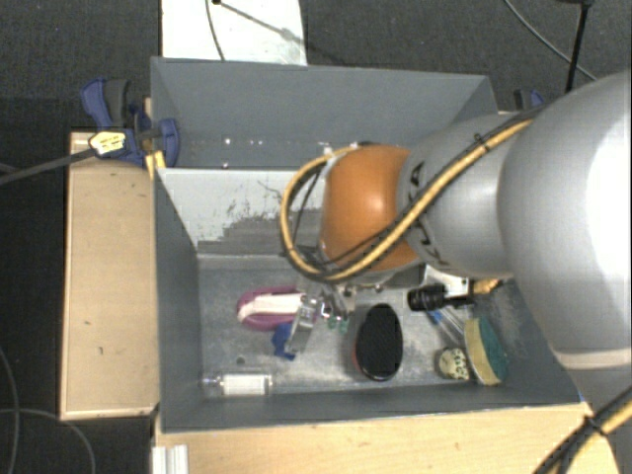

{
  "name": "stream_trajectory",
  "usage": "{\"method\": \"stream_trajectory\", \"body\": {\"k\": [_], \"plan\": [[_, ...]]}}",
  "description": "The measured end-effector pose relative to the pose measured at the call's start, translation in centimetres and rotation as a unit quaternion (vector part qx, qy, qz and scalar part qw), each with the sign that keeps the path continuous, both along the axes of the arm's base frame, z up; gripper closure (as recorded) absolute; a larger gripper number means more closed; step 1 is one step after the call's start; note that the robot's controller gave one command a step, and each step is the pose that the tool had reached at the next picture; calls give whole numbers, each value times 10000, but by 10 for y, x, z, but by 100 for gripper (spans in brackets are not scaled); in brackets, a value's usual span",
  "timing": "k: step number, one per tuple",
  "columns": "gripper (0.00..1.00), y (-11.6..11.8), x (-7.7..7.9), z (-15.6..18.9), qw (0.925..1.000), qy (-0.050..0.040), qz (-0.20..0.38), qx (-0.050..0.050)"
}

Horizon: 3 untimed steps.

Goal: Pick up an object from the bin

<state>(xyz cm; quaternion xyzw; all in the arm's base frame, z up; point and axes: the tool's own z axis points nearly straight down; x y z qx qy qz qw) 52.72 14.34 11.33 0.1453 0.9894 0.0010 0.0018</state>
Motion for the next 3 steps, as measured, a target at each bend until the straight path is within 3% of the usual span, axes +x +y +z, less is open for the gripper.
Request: {"method": "stream_trajectory", "body": {"k": [1, 2, 3], "plan": [[0, 6, -3, -43, 9996, -11, -283, 3], [0, 6, -2, -42, 9996, -17, -295, 12], [100, 7, 3, -37, 9995, -101, -308, 26]]}}
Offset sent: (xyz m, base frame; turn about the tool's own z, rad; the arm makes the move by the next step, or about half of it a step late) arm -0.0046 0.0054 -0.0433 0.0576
